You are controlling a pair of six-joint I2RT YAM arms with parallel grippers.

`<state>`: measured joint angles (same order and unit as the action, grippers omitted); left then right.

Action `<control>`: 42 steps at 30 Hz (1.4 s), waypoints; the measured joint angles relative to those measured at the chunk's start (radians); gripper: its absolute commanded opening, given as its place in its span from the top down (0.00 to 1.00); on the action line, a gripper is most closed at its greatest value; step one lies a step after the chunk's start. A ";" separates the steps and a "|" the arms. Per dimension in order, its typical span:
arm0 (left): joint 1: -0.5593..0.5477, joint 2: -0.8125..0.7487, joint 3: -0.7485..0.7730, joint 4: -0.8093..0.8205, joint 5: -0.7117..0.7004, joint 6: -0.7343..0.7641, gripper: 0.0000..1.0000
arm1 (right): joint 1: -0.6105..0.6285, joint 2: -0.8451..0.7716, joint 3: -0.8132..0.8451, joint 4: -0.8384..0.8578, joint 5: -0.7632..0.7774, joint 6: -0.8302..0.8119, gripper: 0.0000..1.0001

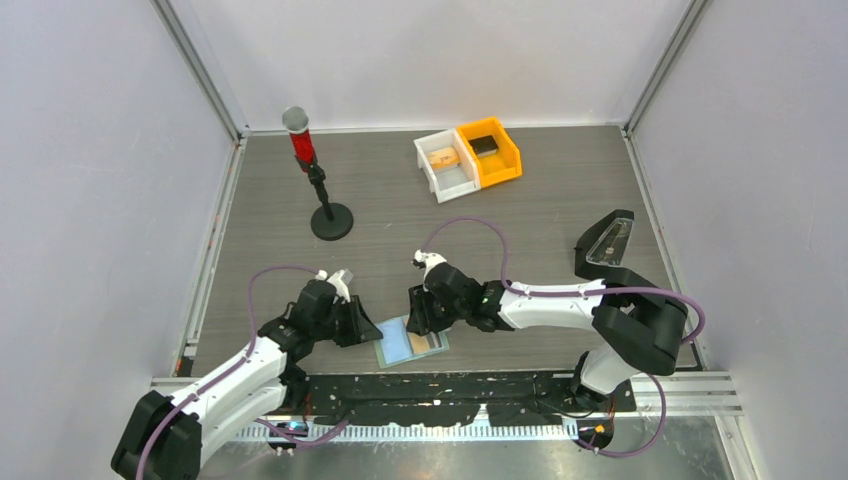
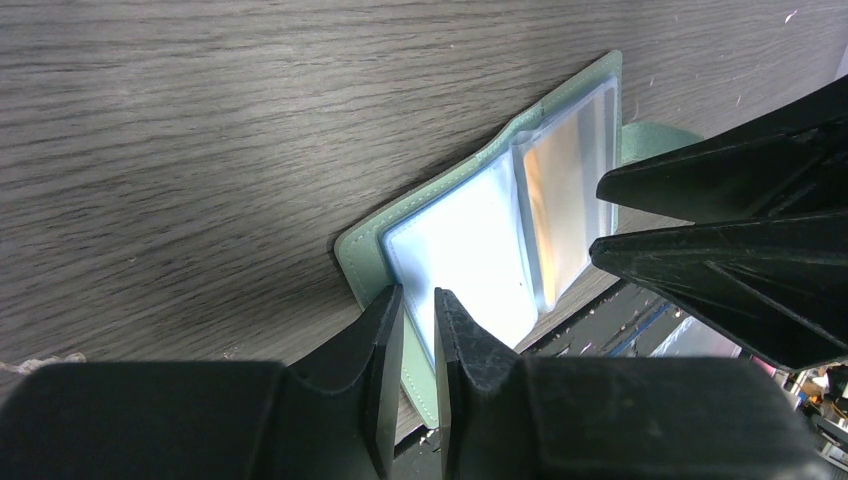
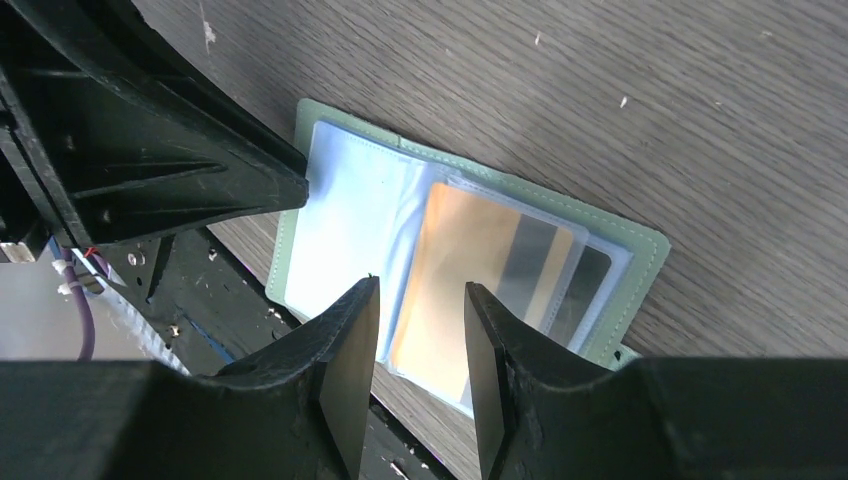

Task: Take the credit cards out of the card holder
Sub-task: Remove the credit card from the card holder.

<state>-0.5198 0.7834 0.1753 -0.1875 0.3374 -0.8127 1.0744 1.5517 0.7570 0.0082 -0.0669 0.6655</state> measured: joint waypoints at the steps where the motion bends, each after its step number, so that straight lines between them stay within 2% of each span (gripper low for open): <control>1: 0.000 0.000 0.000 0.000 0.000 0.000 0.80 | 0.000 0.000 0.000 0.005 -0.002 0.000 0.56; 23: 0.000 -0.007 0.000 -0.006 0.000 0.000 0.80 | -0.003 -0.011 0.004 -0.110 0.111 -0.013 0.56; 32: 0.000 -0.006 0.000 -0.006 0.000 0.000 0.80 | -0.003 -0.005 0.004 -0.103 0.095 -0.013 0.56; 42: 0.000 -0.006 0.000 -0.006 0.000 0.000 0.80 | -0.013 0.004 -0.003 -0.031 -0.013 0.010 0.56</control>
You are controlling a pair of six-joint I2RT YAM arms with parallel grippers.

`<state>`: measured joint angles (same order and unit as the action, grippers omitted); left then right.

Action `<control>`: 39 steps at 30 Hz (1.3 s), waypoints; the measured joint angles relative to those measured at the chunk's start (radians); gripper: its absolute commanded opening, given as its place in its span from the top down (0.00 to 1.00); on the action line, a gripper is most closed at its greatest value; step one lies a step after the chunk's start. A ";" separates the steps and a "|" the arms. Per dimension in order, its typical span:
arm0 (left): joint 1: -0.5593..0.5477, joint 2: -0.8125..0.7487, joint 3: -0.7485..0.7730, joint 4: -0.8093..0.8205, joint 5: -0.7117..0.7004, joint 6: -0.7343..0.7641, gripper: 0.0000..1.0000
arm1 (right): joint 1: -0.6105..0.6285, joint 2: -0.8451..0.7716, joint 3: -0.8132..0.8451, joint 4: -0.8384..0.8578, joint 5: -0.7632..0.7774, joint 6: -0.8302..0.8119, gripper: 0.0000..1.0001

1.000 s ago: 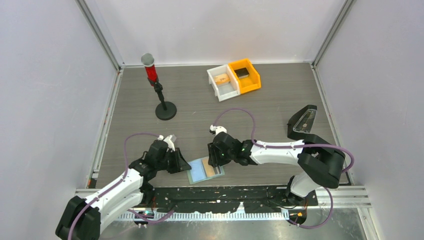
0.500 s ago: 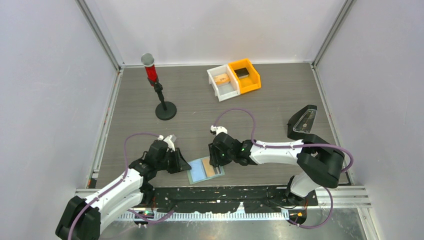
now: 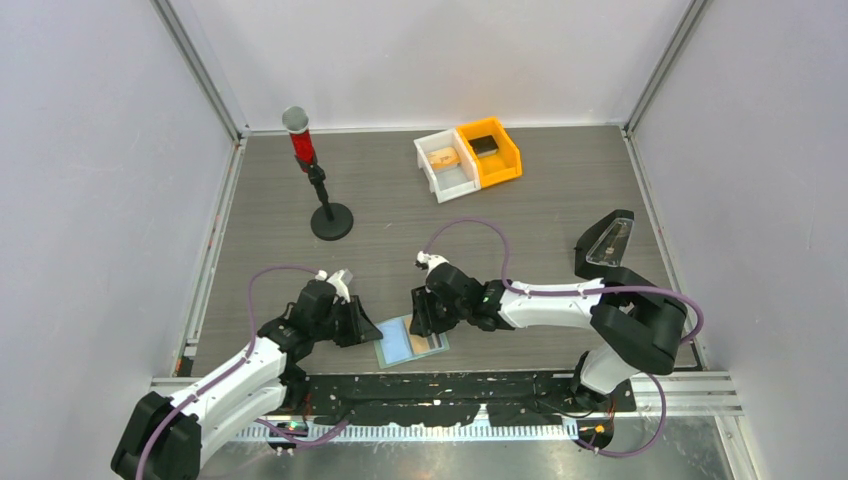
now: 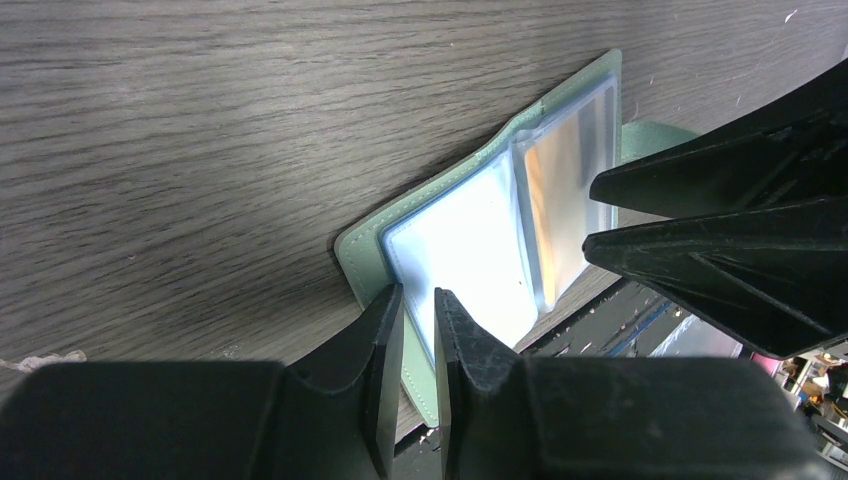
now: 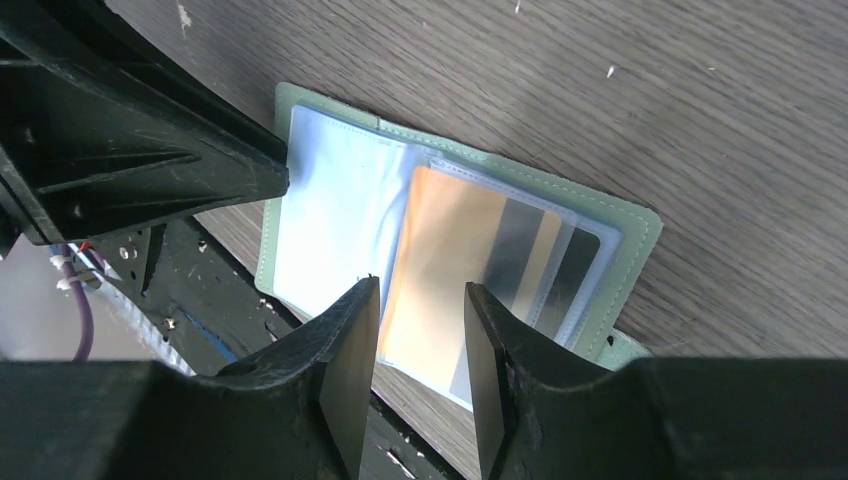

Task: Take the credit cards out of the card holder
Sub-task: Remove the credit card from the card holder.

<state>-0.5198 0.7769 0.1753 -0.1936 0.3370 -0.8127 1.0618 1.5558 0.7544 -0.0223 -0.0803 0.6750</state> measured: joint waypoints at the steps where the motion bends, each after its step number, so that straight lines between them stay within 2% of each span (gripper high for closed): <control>1: 0.000 0.000 0.000 0.000 0.000 0.000 0.80 | -0.003 0.001 -0.004 0.013 -0.011 0.008 0.56; 8: 0.000 -0.006 0.000 -0.006 0.000 0.000 0.80 | -0.011 0.000 -0.010 0.034 -0.021 0.013 0.56; 18: 0.000 -0.020 -0.002 -0.013 0.000 -0.008 0.80 | -0.011 -0.020 -0.010 -0.063 0.045 -0.011 0.57; 33: 0.000 -0.021 -0.007 -0.013 0.000 -0.019 0.80 | 0.017 0.009 0.027 -0.087 0.083 -0.015 0.57; 39: 0.000 -0.021 -0.007 -0.013 0.000 -0.020 0.80 | 0.017 0.013 0.017 -0.037 0.023 -0.007 0.57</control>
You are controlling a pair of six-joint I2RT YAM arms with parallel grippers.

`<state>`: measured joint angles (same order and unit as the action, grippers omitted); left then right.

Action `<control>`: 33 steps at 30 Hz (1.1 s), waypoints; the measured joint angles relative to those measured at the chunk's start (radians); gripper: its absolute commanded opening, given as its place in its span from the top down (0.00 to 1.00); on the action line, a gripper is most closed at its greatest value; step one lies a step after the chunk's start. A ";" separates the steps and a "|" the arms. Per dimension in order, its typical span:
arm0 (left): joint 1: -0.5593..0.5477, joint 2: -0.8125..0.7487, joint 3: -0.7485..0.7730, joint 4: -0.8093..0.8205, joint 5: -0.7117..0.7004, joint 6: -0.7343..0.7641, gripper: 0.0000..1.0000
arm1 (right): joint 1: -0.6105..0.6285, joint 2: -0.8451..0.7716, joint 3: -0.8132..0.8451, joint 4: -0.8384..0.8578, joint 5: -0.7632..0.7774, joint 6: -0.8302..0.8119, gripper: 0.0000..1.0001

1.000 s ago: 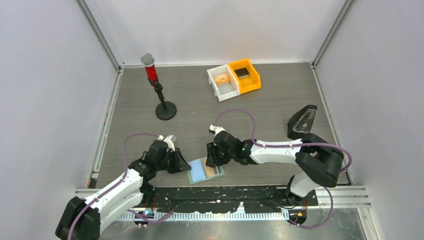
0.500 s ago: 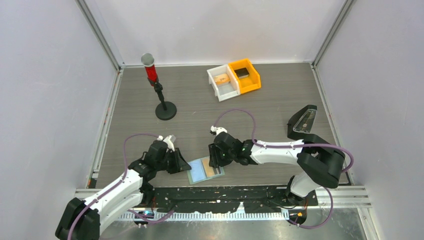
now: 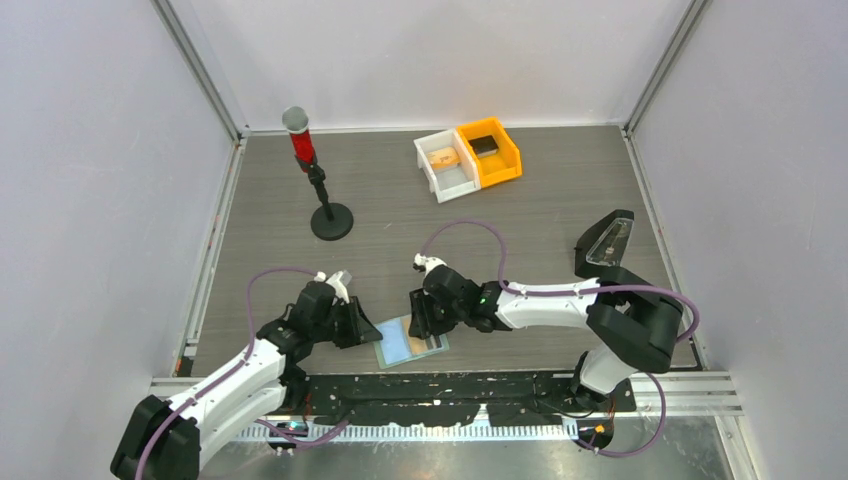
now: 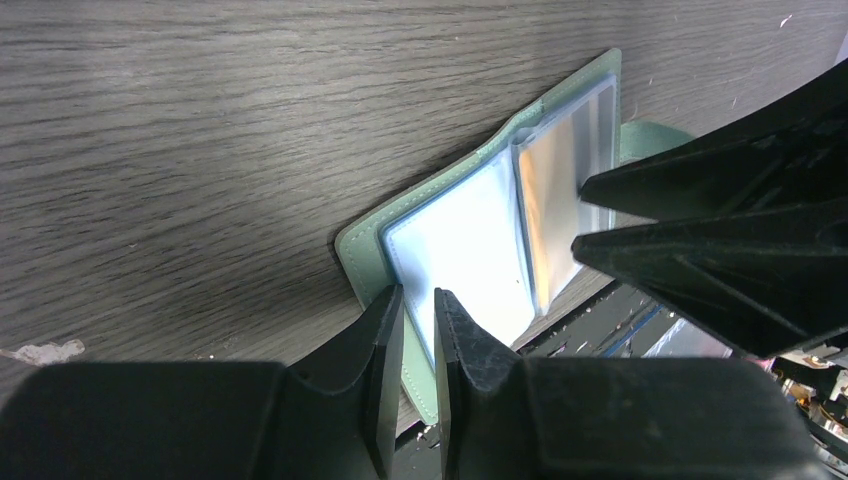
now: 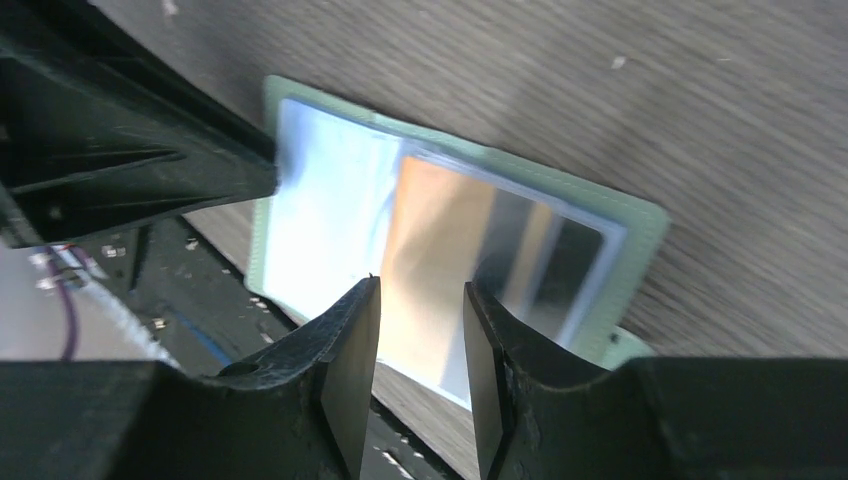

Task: Take the credit cards out of the card holder
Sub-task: Remove the credit card from the card holder.

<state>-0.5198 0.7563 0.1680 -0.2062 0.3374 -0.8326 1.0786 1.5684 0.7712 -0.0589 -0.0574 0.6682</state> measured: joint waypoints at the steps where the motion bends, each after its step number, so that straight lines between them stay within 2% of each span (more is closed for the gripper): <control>1: 0.000 0.000 0.000 0.000 0.000 0.000 0.80 | -0.001 0.004 -0.008 0.031 -0.023 0.013 0.58; 9: 0.000 -0.004 -0.003 0.000 0.000 -0.003 0.80 | -0.021 0.006 -0.132 0.284 -0.139 0.127 0.59; 23: 0.000 -0.039 -0.008 -0.018 0.000 -0.006 0.80 | -0.023 -0.094 -0.077 0.037 0.000 0.059 0.53; 33: 0.000 -0.032 -0.008 -0.020 0.000 -0.008 0.80 | 0.002 -0.068 -0.071 -0.008 0.056 0.045 0.52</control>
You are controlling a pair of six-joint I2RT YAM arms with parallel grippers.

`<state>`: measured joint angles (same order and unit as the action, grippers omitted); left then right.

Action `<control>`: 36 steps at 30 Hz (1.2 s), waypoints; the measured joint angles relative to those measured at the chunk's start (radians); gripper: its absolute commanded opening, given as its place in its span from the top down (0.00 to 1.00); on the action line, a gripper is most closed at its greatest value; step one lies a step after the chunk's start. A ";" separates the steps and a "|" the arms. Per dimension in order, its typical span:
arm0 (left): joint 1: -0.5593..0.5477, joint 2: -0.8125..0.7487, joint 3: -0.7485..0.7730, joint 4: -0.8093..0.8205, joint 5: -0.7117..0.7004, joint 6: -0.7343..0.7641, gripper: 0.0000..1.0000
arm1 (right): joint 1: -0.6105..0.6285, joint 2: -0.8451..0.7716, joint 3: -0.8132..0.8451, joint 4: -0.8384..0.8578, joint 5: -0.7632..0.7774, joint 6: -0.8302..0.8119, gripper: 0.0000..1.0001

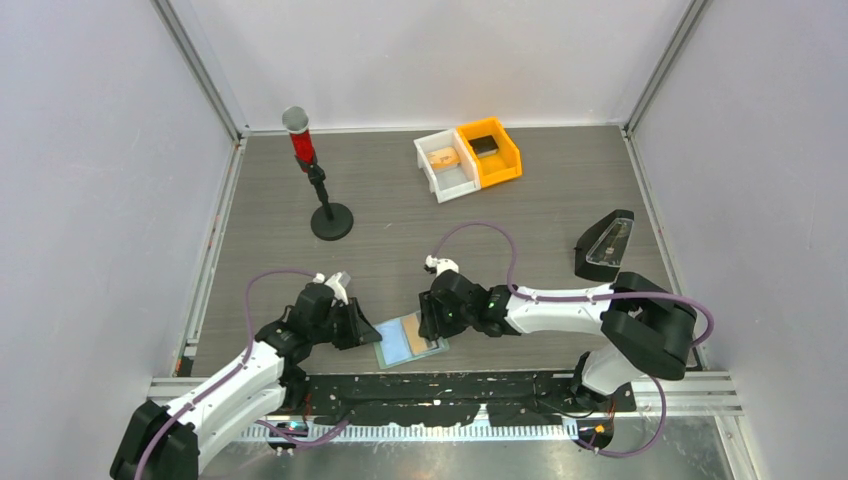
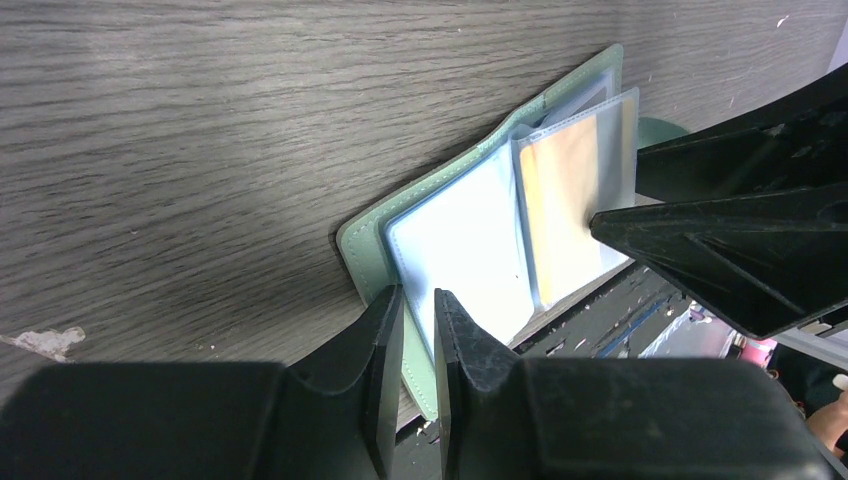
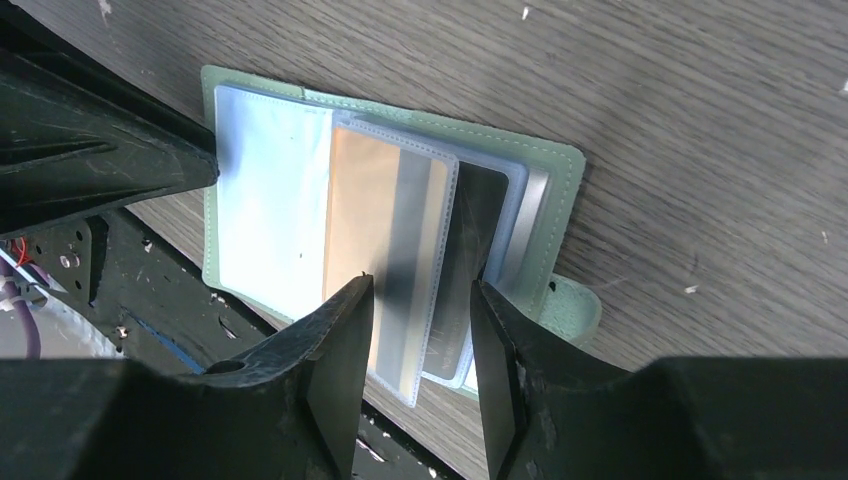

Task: Take the credit cards out of the card holder
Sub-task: Remove the credit card from the card holder.

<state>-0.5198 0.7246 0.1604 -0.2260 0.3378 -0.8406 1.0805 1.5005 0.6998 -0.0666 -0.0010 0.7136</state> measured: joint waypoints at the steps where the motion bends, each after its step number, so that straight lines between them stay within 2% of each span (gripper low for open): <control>1: 0.000 0.000 0.000 0.000 0.000 -0.001 0.80 | 0.005 0.006 0.004 0.001 0.002 0.000 0.52; 7: 0.000 0.000 -0.002 0.000 0.000 -0.014 0.80 | 0.013 0.018 0.014 0.001 0.014 0.001 0.53; 17: 0.000 0.004 -0.002 0.004 0.000 -0.016 0.80 | 0.016 0.017 0.014 -0.005 0.032 -0.002 0.68; 27: 0.000 0.004 -0.003 0.006 0.000 -0.017 0.80 | 0.018 0.006 0.014 -0.012 0.022 -0.004 0.64; 36: 0.000 0.004 -0.003 0.006 0.001 -0.018 0.80 | 0.020 -0.081 0.015 -0.021 0.014 -0.009 0.64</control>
<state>-0.5198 0.7288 0.1570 -0.2195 0.3389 -0.8589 1.1007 1.4197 0.7147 -0.0872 0.0132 0.7044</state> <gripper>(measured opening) 0.197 0.363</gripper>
